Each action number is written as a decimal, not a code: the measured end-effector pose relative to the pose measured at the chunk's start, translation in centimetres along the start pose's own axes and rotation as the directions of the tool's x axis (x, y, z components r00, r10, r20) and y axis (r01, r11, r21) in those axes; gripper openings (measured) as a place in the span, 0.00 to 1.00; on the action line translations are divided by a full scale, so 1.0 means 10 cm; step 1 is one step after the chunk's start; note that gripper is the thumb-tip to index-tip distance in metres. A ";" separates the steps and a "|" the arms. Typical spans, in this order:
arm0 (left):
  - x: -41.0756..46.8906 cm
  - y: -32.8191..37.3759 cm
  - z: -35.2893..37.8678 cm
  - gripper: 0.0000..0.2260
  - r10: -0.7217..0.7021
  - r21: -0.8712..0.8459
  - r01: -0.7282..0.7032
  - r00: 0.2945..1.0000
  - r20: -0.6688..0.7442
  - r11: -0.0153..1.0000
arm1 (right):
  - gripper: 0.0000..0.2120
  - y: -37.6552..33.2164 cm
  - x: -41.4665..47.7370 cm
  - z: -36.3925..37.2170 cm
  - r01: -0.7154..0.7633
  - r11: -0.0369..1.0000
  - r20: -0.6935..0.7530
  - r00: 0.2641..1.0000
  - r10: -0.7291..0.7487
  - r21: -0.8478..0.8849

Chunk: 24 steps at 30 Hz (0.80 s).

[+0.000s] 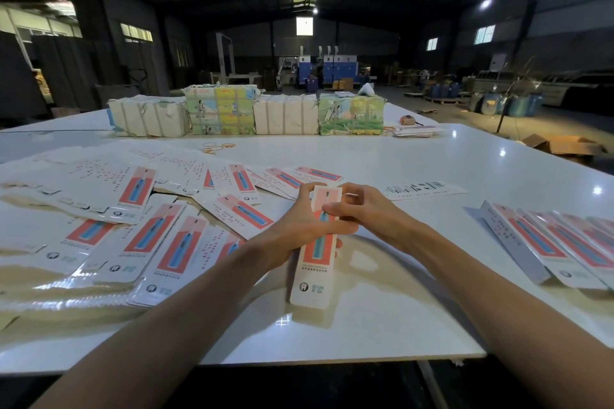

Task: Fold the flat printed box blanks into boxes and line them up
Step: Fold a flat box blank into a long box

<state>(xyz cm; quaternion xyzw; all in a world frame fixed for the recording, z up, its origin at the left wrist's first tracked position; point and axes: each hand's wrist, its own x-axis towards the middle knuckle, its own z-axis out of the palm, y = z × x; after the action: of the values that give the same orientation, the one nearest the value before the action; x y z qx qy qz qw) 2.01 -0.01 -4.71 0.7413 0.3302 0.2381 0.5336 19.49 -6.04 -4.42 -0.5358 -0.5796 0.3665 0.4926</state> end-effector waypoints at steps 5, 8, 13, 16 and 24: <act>-0.04 0.00 -0.04 0.39 0.024 -0.130 -0.027 0.999 -0.021 0.991 | 0.16 -0.04 0.01 0.00 0.106 0.991 -0.105 0.990 -0.098 0.077; -0.05 0.05 -0.02 0.39 0.038 -0.116 -0.035 0.999 0.020 0.993 | 0.15 -0.04 0.04 -0.04 0.107 0.987 -0.254 0.964 -0.074 0.119; -0.06 0.07 0.01 0.43 0.018 -0.067 -0.012 0.996 0.091 0.998 | 0.09 -0.01 0.05 -0.08 0.064 0.997 -0.317 0.947 -0.048 0.040; -0.06 0.07 0.00 0.43 0.008 -0.032 -0.006 0.997 0.080 0.999 | 0.07 -0.03 0.03 -0.09 0.127 0.990 -0.278 0.951 -0.139 -0.062; -0.05 0.04 -0.03 0.40 -0.014 -0.089 0.022 0.996 0.093 0.996 | 0.10 -0.06 0.02 -0.07 0.254 0.951 -0.255 0.921 -0.294 -0.177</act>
<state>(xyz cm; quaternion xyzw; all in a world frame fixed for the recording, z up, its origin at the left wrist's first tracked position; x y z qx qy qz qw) 1.54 -0.22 -4.25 0.7237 0.3008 0.2135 0.5832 20.02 -5.97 -3.66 -0.5289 -0.5982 0.1732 0.5765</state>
